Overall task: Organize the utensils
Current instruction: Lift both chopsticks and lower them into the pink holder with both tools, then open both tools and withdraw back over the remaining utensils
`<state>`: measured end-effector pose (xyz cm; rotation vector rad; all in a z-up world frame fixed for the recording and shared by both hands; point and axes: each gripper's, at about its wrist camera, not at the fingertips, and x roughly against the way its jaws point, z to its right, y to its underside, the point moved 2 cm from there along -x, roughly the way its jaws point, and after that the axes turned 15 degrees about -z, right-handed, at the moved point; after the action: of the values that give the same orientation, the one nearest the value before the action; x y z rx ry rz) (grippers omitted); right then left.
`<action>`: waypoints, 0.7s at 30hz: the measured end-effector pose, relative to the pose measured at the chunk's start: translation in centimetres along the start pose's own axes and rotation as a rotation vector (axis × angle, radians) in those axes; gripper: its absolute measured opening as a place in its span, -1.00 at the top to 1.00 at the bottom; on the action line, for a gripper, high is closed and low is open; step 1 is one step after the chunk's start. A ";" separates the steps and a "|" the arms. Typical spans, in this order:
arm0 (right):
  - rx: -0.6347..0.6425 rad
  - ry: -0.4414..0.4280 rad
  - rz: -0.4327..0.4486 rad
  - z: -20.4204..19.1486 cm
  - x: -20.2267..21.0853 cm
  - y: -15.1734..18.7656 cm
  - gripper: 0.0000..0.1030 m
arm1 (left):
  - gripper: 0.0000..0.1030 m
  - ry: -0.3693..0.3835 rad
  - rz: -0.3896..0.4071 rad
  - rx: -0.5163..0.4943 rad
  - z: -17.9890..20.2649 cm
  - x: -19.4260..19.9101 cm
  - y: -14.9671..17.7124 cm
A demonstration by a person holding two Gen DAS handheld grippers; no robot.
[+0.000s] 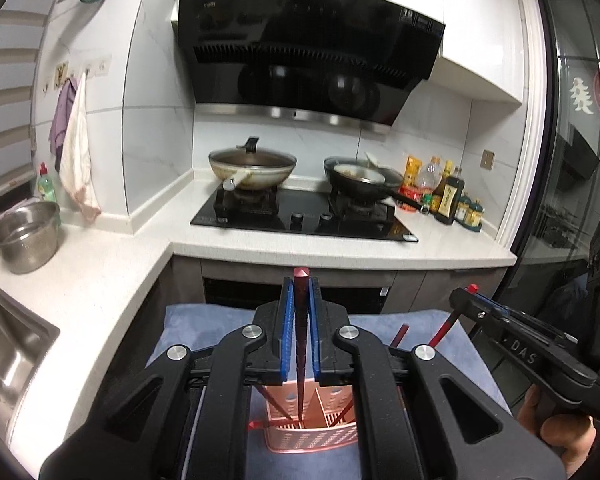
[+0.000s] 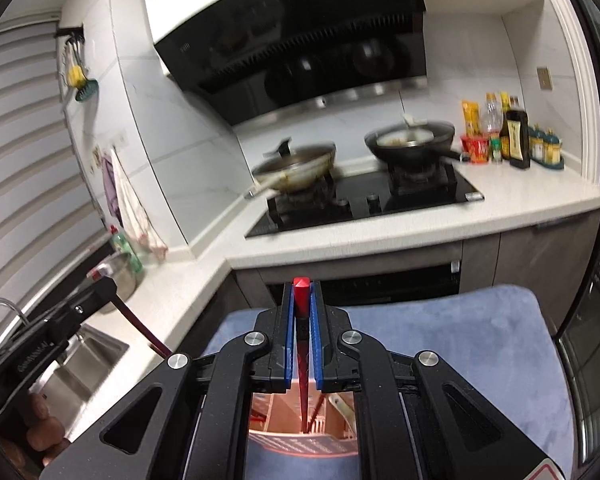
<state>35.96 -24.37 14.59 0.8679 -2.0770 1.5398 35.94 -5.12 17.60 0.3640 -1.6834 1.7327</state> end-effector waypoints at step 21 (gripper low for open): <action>0.011 0.028 0.009 -0.1 2.5 2.0 0.52 | 0.36 -0.063 -0.003 0.037 -1.2 2.1 1.9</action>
<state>32.75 -24.44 14.89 0.8372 -2.0574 1.5603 33.47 -3.24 17.30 0.4413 -1.6960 1.7693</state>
